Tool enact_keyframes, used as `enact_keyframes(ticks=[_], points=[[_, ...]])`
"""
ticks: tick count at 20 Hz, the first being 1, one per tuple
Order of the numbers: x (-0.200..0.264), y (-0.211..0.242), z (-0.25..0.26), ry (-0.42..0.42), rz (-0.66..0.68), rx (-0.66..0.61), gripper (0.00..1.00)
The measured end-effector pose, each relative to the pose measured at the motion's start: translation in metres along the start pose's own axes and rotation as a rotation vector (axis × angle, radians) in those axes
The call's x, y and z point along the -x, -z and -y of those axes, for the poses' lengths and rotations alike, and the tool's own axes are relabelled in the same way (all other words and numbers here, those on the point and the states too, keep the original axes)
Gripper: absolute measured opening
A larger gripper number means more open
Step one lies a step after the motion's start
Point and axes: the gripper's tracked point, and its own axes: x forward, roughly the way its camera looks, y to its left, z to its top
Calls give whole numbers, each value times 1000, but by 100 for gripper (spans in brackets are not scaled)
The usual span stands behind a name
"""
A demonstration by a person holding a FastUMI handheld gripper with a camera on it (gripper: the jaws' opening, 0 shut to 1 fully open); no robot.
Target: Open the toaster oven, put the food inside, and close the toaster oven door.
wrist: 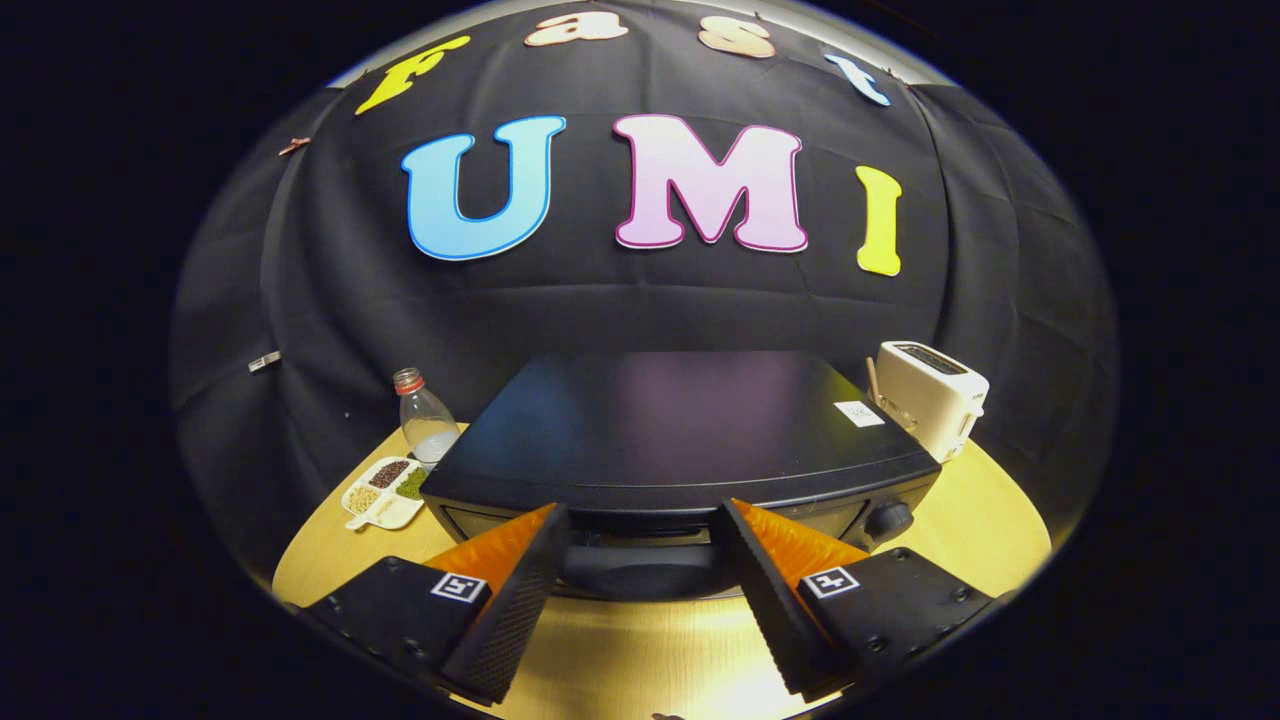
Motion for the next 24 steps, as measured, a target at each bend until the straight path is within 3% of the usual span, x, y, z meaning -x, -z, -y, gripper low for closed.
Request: enact_keyframes(ticks=[8, 13, 17, 21, 24], points=[[45, 38, 3, 3, -66, 27, 99], [78, 104, 7, -12, -207, 27, 98], [104, 156, 13, -29, -343, -58, 99], [131, 146, 26, -56, -325, -42, 98], [148, 114, 50, -107, -284, -69, 98]])
